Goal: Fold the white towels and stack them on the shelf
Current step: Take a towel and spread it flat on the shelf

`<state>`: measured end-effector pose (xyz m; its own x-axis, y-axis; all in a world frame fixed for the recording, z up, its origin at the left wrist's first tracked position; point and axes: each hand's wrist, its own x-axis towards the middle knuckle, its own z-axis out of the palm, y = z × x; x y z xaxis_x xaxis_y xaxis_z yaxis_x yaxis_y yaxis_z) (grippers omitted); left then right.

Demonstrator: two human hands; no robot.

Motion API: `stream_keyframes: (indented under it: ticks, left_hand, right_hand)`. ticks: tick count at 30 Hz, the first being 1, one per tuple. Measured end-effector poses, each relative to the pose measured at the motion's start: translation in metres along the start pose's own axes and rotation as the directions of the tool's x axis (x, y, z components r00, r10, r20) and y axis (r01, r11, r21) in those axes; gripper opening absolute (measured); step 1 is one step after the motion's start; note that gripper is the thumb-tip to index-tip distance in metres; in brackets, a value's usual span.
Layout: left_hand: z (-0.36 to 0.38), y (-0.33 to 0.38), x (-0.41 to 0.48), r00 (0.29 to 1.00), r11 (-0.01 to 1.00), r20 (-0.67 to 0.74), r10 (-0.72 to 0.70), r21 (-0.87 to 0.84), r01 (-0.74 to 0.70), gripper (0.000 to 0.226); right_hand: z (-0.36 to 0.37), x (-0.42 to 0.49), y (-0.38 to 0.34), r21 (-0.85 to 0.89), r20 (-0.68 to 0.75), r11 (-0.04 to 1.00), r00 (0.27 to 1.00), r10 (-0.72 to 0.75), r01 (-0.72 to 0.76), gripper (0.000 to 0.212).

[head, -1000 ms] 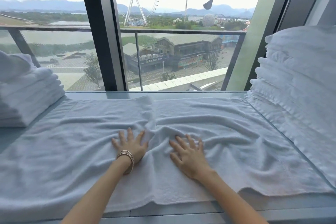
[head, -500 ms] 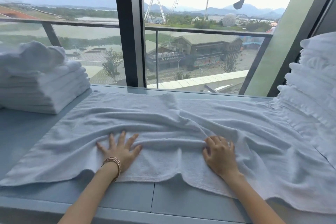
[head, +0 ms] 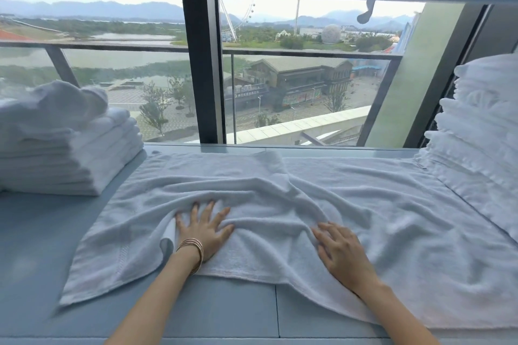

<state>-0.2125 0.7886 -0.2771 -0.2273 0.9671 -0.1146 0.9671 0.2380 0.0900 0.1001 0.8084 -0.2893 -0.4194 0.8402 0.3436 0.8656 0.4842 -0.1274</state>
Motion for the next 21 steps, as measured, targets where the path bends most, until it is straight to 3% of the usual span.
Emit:
stream_keyframes:
  ticks: [4, 14, 21]
  left_hand:
    - [0.003, -0.022, -0.007, 0.997, 0.997, -0.019, 0.078, 0.008, -0.078, 0.093]
    - [-0.003, -0.085, -0.023, 0.993, 0.994, -0.041, 0.109, 0.021, -0.108, 0.093]
    - [0.002, -0.101, -0.041, 0.996, 0.998, -0.062, 0.057, 0.031, -0.055, 0.095]
  right_hand:
    - [0.001, 0.001, -0.019, -0.016, 0.033, 1.0, 0.999, 0.015, -0.015, 0.04]
    - [0.015, 0.017, -0.089, -0.043, 0.054, 0.997, 0.997, 0.063, -0.06, 0.041]
    - [0.019, 0.022, -0.121, 0.019, 0.119, 0.997, 0.99, 0.071, -0.073, 0.067]
